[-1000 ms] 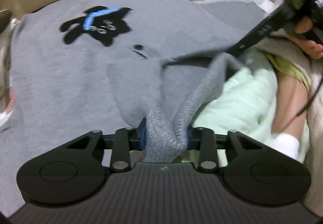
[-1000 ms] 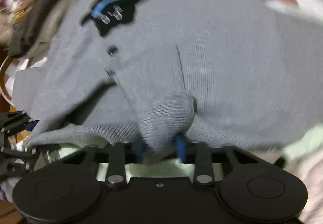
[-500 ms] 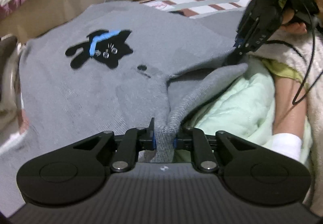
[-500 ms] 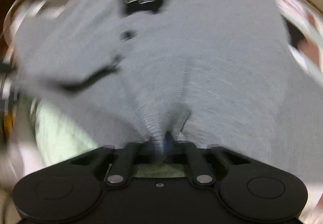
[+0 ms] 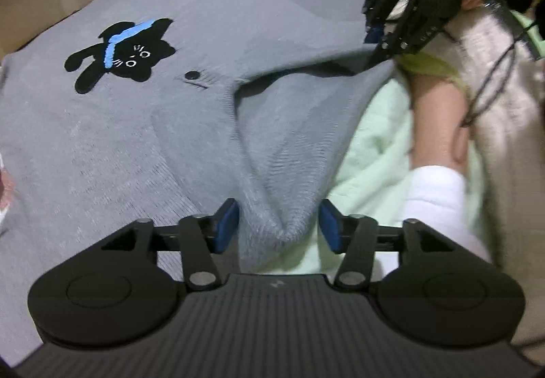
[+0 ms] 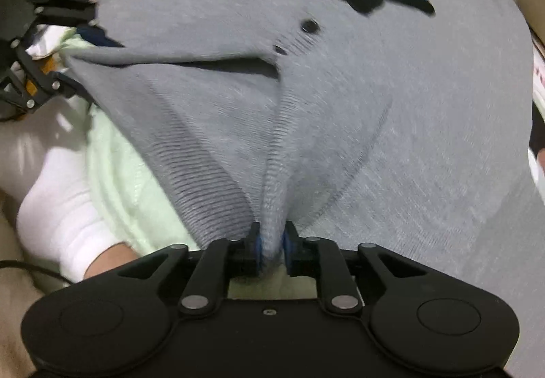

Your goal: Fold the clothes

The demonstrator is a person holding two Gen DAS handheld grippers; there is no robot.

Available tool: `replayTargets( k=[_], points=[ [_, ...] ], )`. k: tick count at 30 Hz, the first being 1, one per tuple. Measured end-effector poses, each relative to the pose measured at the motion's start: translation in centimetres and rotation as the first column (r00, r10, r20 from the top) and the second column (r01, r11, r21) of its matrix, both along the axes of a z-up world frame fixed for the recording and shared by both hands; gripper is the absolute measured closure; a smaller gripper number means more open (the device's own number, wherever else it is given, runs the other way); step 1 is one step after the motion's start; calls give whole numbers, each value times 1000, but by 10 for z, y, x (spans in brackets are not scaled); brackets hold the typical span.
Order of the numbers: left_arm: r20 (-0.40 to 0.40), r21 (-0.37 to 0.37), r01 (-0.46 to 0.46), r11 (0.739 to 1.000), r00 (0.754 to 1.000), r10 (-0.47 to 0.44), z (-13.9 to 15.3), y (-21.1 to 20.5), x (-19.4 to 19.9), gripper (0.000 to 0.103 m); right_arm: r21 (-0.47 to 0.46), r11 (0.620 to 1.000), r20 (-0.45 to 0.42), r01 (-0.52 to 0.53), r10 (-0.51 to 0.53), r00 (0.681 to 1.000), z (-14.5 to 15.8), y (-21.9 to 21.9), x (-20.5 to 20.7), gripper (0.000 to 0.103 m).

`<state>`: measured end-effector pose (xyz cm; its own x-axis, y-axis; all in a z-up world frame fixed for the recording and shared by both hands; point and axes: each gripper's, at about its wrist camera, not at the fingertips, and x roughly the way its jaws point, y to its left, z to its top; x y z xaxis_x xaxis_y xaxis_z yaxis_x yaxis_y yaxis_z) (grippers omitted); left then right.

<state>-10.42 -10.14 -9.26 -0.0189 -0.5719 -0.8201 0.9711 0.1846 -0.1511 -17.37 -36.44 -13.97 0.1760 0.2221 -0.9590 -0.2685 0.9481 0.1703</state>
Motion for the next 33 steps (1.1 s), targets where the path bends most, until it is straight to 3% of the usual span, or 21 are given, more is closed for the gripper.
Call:
replayTargets(
  k=[2, 6, 10, 15, 16, 18, 20, 22, 24, 25, 26, 29, 30, 32, 33],
  points=[
    [-27, -13, -20, 1000, 999, 19, 6, 10, 9, 51, 85, 996, 28, 27, -30, 999, 17, -9, -1, 79],
    [-33, -21, -127, 992, 991, 126, 21, 43, 36, 49, 255, 964, 74, 73, -95, 993, 50, -28, -2, 62],
    [-62, -15, -301, 954, 952, 299, 19, 56, 63, 46, 411, 902, 126, 133, -201, 972, 60, -29, 14, 61],
    [-162, 65, -553, 831, 816, 555, -17, 45, 92, 46, 341, 939, 164, 52, -114, 980, 29, 34, 25, 60],
    [-173, 59, -571, 819, 802, 572, -19, 42, 94, 46, 327, 944, 171, 36, -96, 981, 23, 46, 28, 60],
    [-196, 40, -565, 824, 804, 561, -17, 37, 93, 46, 297, 955, 183, 3, -60, 981, 11, 72, 32, 60],
    [-174, 60, -581, 812, 795, 582, -18, 39, 90, 46, 267, 963, 195, -29, -24, 981, -2, 97, 37, 60],
    [-131, 86, -626, 775, 764, 632, -22, 48, 91, 46, 236, 970, 205, -62, 12, 979, -14, 122, 41, 59],
    [-87, 93, -717, 691, 685, 723, -25, 70, 98, 46, 205, 974, 214, -94, 49, 975, -27, 147, 46, 58],
    [-65, 82, -777, 624, 620, 782, -25, 86, 103, 46, 209, 973, 212, -96, 51, 976, -30, 152, 47, 58],
    [-56, 71, -835, 546, 543, 838, -26, 104, 109, 46, 232, 969, 202, -84, 37, 979, -31, 148, 48, 57],
    [-106, 57, -967, 249, 242, 964, -32, 170, 131, 46, 299, 953, 170, -46, -5, 986, -35, 136, 51, 57],
    [-135, 47, -984, 171, 163, 977, -35, 190, 138, 46, 320, 947, 155, -33, -18, 988, -36, 132, 53, 57],
    [-156, 11, -997, 76, 73, 985, -38, 220, 146, 46, 336, 942, 144, -22, -28, 989, -38, 130, 55, 57],
    [-162, -3, -999, 42, 42, 986, -41, 231, 150, 46, 325, 945, 153, -32, -19, 988, -39, 133, 54, 57]
  ],
)
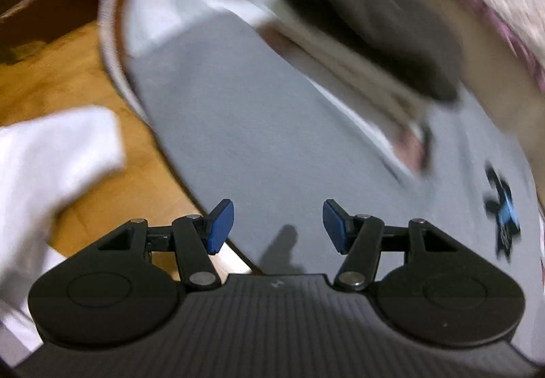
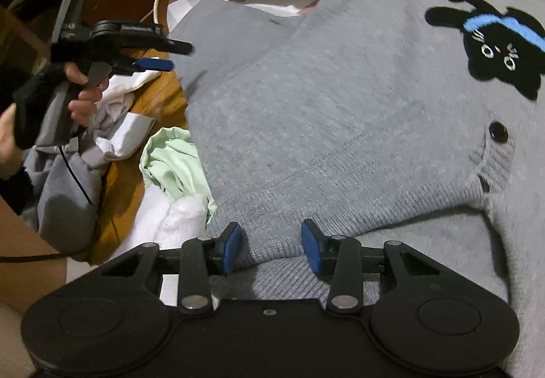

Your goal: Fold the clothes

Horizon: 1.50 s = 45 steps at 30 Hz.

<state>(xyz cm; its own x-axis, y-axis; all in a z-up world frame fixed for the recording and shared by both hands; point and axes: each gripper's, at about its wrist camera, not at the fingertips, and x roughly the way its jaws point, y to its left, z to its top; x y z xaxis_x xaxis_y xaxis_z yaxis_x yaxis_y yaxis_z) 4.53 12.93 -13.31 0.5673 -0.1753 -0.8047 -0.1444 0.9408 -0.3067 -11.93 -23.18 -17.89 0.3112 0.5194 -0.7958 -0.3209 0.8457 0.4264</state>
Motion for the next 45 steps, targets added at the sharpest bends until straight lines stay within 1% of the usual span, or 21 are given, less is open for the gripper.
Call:
replayTargets(
  k=[8, 11, 13, 14, 15, 17, 19, 22, 23, 25, 28, 31, 32, 33, 34, 35, 36, 38, 39, 43, 45],
  points=[
    [67, 48, -56, 997, 996, 53, -24, 17, 28, 45, 4, 1000, 6, -2, 2, 1000, -4, -3, 0, 55],
    [134, 152, -70, 986, 990, 50, -19, 16, 44, 45, 14, 1000, 2, 2, -2, 1000, -5, -6, 0, 55],
    [172, 229, -59, 972, 985, 19, -15, 18, 58, 41, 20, 1000, 0, 5, -5, 1000, -6, -8, 0, 55],
    [178, 252, -60, 966, 984, 15, -15, 21, 65, 36, 19, 1000, -4, 7, -7, 1000, -5, -8, 1, 55],
    [181, 260, -76, 963, 983, 29, -15, 26, 71, 35, 14, 1000, -9, 10, -9, 1000, -5, -8, 2, 55],
    [163, 244, -120, 962, 983, 81, -19, 40, 82, 31, 21, 999, -29, 28, -28, 999, -3, -9, 6, 54],
    [135, 217, -138, 966, 985, 111, -22, 56, 90, 31, 43, 997, -51, 57, -54, 997, 1, -14, 11, 54],
    [188, 248, -77, 966, 982, 30, -17, 64, 98, 28, 128, 984, -70, 122, -114, 991, 16, -28, 22, 53],
    [187, 270, -47, 962, 982, -5, -17, 63, 103, 20, 157, 977, -58, 141, -134, 989, 24, -34, 28, 53],
    [156, 293, -9, 956, 987, -38, -22, 62, 114, 15, 173, 973, -9, 153, -154, 988, 40, -38, 42, 53],
    [65, 226, 10, 974, 998, -26, -40, 61, 125, 1, 132, 980, 81, 152, -163, 983, 56, -35, 66, 52],
    [113, 239, -15, 971, 994, -12, -47, 55, 118, 1, 104, 981, 133, 166, -179, 975, 61, -32, 83, 52],
    [127, 239, -21, 971, 992, -10, -48, 54, 114, 9, 108, 979, 136, 175, -189, 972, 61, -32, 85, 52],
    [149, 240, -22, 970, 989, -14, -46, 52, 110, 29, 116, 976, 134, 185, -200, 970, 60, -33, 85, 52],
    [171, 238, -23, 971, 985, -18, -43, 51, 105, 43, 130, 972, 127, 195, -211, 969, 58, -34, 84, 52],
    [194, 204, -40, 978, 981, -1, -38, 53, 100, 80, 142, 968, 122, 209, -227, 966, 55, -37, 81, 52],
    [217, 106, -83, 991, 974, 59, -31, 61, 92, 88, 149, 962, 120, 230, -248, 961, 51, -42, 76, 52],
    [268, -64, -139, 988, 952, 151, -13, 74, 74, 88, 164, 949, 116, 271, -291, 949, 45, -52, 67, 52],
    [297, -88, -124, 988, 944, 145, -4, 71, 64, 88, 171, 941, 114, 291, -313, 943, 42, -56, 62, 52],
    [392, -66, 10, 998, 920, 17, 32, 38, 30, 89, 199, 905, 84, 375, -397, 914, 28, -79, 50, 52],
    [433, -92, 96, 991, 900, -46, 49, 14, 6, 91, 193, 900, 76, 391, -411, 908, 25, -87, 51, 52]
  ],
)
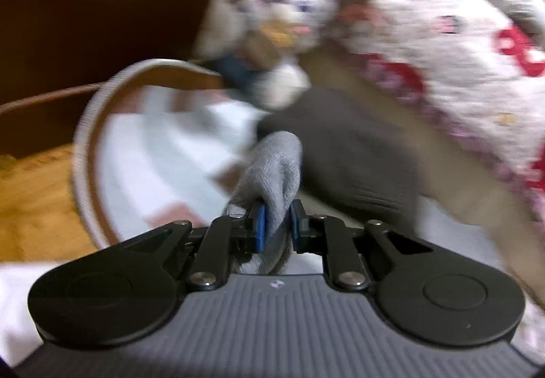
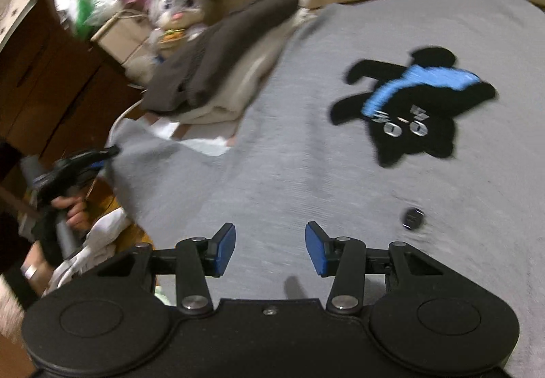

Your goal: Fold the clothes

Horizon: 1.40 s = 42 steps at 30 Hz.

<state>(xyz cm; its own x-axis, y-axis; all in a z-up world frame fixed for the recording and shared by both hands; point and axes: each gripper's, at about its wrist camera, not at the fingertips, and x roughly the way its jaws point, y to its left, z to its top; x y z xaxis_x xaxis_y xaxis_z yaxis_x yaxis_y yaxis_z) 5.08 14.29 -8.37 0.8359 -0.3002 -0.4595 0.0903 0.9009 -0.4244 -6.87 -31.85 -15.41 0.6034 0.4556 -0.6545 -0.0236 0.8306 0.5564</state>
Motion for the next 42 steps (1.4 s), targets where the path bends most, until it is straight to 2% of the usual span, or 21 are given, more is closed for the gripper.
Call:
replayTargets(
  k=[2, 5, 7, 8, 10, 11, 15, 16, 17, 19, 20, 21, 23, 26, 29, 34, 38, 39, 40, 41, 42],
  points=[
    [46, -27, 83, 996, 996, -82, 17, -24, -24, 92, -9, 1000, -7, 9, -9, 1000, -3, -6, 1, 52],
    [118, -59, 209, 976, 973, -201, 43, -61, -60, 96, 1, 1000, -3, 25, -25, 1000, -6, -15, 0, 52],
    [139, -75, 318, 945, 942, -306, 56, -86, -71, 96, 21, 999, -8, 34, -33, 999, -9, -20, -1, 52],
    [135, -92, 387, 917, 918, -374, 58, -101, -73, 96, 30, 999, -15, 38, -38, 999, -12, -22, -1, 52],
    [96, -142, 504, 852, 864, -495, 51, -131, -71, 97, 37, 998, -37, 49, -47, 998, -19, -22, 2, 52],
    [66, -135, 536, 833, 844, -532, 43, -147, -70, 96, 39, 998, -48, 53, -51, 998, -22, -22, 3, 52],
    [-59, -3, 617, 787, 786, -616, 19, -182, -75, 88, 36, 997, -70, 62, -59, 996, -31, -20, 6, 52],
    [-84, 36, 625, 780, 780, -620, 14, -186, -77, 87, 28, 998, -69, 61, -59, 996, -31, -19, 5, 52],
    [-96, 75, 608, 790, 793, -602, 13, -185, -76, 85, 21, 998, -64, 58, -56, 996, -31, -17, 4, 52],
    [-126, 140, 548, 825, 836, -534, 10, -179, -74, 71, 6, 999, -46, 44, -44, 998, -29, -12, 4, 52],
    [-157, 182, 497, 849, 867, -474, 5, -174, -68, 61, -2, 999, -37, 38, -38, 999, -28, -10, 3, 52],
    [-189, 219, 448, 867, 891, -413, -1, -170, -63, 59, -9, 999, -29, 31, -32, 999, -27, -7, 3, 52],
    [-267, 262, 367, 893, 916, -299, -20, -158, -56, 59, -29, 1000, -3, 8, -8, 1000, -24, 1, 3, 52],
    [-358, 267, 304, 915, 912, -198, -54, -142, -47, 59, -113, 990, 68, -80, 88, 994, -14, 31, 6, 51],
    [-332, 328, 268, 906, 931, -155, -72, -137, -58, 59, -287, 942, 97, -172, 207, 974, -11, 68, 16, 44],
    [-332, 293, 269, 917, 929, -167, -66, -136, -57, 59, -515, 815, 68, -265, 346, 936, -16, 117, 37, 44],
    [-333, 281, 269, 921, 928, -170, -66, -136, -55, 59, -559, 792, 62, -244, 333, 941, -37, 122, 52, 44],
    [-329, 290, 273, 917, 928, -173, -65, -137, -55, 59, -570, 786, 60, -239, 330, 942, -42, 123, 56, 57],
    [-325, 298, 277, 914, 929, -176, -64, -138, -56, 59, -551, 803, 69, -227, 315, 947, -43, 118, 57, 73],
    [-319, 316, 284, 905, 930, -181, -63, -140, -57, 58, -498, 841, 79, -211, 286, 955, -37, 108, 55, 95],
    [-307, 361, 300, 883, 932, -192, -60, -145, -58, 57, -444, 876, 89, -188, 252, 964, -29, 97, 52, 95]
  ],
)
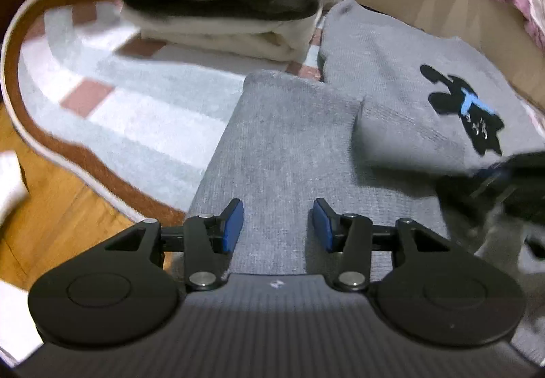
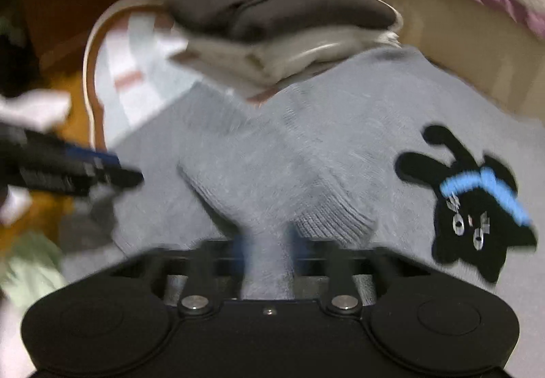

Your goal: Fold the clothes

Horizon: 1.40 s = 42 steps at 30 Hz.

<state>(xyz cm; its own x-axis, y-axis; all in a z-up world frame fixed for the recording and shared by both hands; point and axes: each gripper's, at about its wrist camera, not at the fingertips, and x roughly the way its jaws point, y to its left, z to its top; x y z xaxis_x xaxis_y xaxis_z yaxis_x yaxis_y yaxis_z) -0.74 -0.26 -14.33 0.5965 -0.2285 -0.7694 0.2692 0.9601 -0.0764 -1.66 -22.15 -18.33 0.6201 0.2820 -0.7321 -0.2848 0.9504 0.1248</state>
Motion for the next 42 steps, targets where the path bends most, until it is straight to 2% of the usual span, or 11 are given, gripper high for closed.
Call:
replayTargets(
  k=[4, 10, 18, 21, 24, 26, 29, 31, 32, 34, 42],
  points=[
    [99, 108, 128, 986, 985, -139, 19, -21, -13, 56, 188, 970, -3, 155, -157, 988, 27, -58, -30, 95],
    [191, 33, 244, 969, 951, -245, 46, -40, -27, 38, 340, 846, -178, 410, -370, 912, 13, -139, -78, 96],
    [8, 55, 276, 960, 961, -276, 14, -65, -20, 37, 440, 555, -444, 706, -549, 708, -5, -246, -141, 84],
    [-13, 70, 251, 965, 968, -251, 12, -65, -16, 37, 460, 477, -468, 749, -586, 661, -5, -261, -147, 37],
    [-28, 69, 227, 971, 974, -226, 12, -62, -12, 37, 408, 415, -535, 813, -613, 581, -16, -267, -150, 37],
    [-43, 50, 219, 975, 975, -217, 10, -59, -8, 36, 412, 328, -600, 850, -604, 524, -29, -276, -153, 37],
    [-57, 47, 214, 976, 976, -212, 6, -58, -6, 36, 477, 219, -616, 851, -608, 502, -39, -285, -164, 42],
    [-55, 75, 225, 971, 974, -221, 4, -61, -6, 36, 529, 252, -551, 810, -624, 554, -31, -282, -164, 83],
    [-56, 98, 234, 967, 972, -230, 4, -64, -7, 35, 562, 270, -519, 782, -620, 588, -26, -281, -164, 92],
    [-57, 145, 253, 956, 967, -248, 3, -68, -8, 28, 617, 292, -469, 731, -610, 639, -18, -280, -168, 93],
    [-21, 152, 289, 945, 957, -289, 17, -77, -14, 30, 381, 412, -414, 828, -724, 551, -3, -276, -164, 86]
  ],
)
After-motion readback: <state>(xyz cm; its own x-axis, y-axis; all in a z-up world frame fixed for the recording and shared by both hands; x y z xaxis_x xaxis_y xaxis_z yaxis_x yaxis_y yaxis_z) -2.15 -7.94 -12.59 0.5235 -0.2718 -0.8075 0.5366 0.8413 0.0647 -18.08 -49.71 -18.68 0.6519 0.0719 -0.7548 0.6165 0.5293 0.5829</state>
